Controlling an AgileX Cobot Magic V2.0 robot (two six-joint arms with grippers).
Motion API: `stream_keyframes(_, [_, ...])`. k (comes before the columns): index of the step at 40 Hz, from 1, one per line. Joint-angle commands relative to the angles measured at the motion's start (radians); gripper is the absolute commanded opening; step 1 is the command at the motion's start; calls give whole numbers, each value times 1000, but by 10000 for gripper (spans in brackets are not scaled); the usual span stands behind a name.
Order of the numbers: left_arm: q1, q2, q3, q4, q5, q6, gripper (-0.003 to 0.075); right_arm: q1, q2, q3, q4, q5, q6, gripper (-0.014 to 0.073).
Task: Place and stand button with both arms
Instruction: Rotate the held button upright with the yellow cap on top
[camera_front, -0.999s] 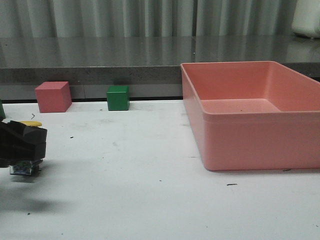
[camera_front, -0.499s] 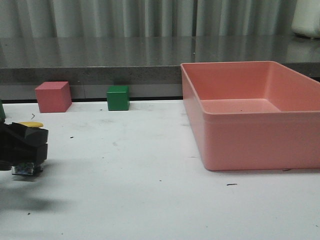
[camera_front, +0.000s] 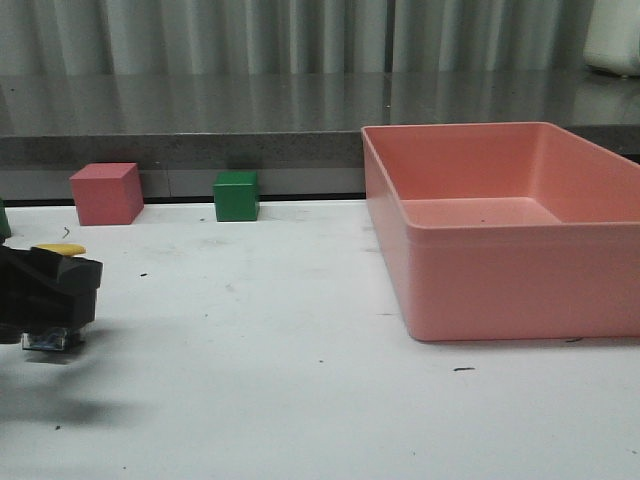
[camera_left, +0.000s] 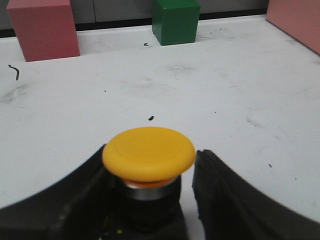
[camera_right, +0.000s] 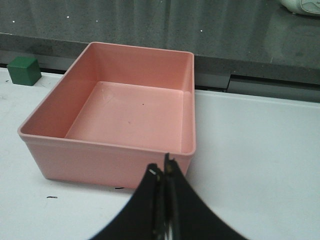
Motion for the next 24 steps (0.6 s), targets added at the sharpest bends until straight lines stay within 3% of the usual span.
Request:
stream_keyframes(1, [4, -56, -8, 0, -205, 0, 461, -5, 10, -25, -7, -86, -7, -69])
stream_keyframes(6, [4, -67, -8, 0, -205, 0, 506, -5, 10, -25, -7, -86, -7, -69])
stream_keyframes(24, [4, -86, -6, 0, -205, 0, 506, -5, 10, -25, -7, -86, -7, -69])
